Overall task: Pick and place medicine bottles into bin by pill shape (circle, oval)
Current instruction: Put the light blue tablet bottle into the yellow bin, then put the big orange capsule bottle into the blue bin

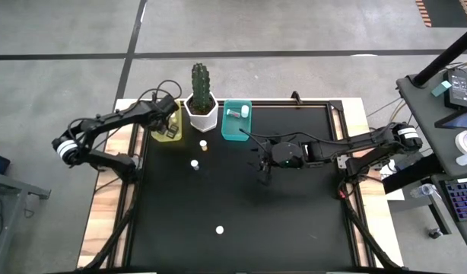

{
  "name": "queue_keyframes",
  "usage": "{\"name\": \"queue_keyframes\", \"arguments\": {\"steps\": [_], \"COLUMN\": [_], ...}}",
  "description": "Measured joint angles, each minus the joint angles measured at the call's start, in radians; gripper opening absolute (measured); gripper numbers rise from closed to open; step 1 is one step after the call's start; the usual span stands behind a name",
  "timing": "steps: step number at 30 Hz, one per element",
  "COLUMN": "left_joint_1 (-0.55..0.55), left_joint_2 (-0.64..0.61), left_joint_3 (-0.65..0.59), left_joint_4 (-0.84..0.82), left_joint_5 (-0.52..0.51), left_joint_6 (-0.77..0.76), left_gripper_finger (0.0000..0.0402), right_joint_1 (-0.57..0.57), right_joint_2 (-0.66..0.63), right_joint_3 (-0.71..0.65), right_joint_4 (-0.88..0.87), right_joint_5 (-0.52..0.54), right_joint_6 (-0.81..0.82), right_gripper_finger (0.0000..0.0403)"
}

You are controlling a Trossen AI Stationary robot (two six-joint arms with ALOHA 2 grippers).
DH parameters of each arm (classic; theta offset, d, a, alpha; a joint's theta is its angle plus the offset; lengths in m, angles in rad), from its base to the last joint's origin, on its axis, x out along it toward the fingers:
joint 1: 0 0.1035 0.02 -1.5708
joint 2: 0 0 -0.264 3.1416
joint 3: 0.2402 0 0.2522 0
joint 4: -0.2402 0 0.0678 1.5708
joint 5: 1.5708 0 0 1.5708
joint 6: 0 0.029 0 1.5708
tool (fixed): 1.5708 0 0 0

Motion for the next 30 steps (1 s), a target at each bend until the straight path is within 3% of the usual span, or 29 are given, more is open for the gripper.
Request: {"name": "queue_keyframes", "arguments": {"steps": [9, 17, 23, 30], "left_joint_1": [0.0, -0.025, -0.104, -0.277], "left_joint_2": [-0.016, -0.047, -0.173, -0.358], "left_joint_3": [0.015, 0.048, 0.044, 0.041], "left_joint_4": [-0.002, -0.036, -0.036, -0.033], "left_joint_5": [-0.002, 0.022, 0.053, 0.082], "left_joint_6": [0.0, 0.0, -0.026, -0.057], "left_gripper_finger": [0.0146, 0.0153, 0.0153, 0.0153], "right_joint_1": [0.0, 0.0, 0.0, 0.0], "right_joint_2": [0.0, 0.0, 0.0, 0.0], "right_joint_3": [-0.003, -0.007, -0.011, -0.019], "right_joint_4": [0.0, -0.001, -0.005, -0.007], "right_joint_5": [0.0, 0.0, 0.0, 0.0], "right_joint_6": [0.0, 0.0, 0.0, 0.006], "right_gripper_finger": [0.0231, 0.0231, 0.0231, 0.0231]}}
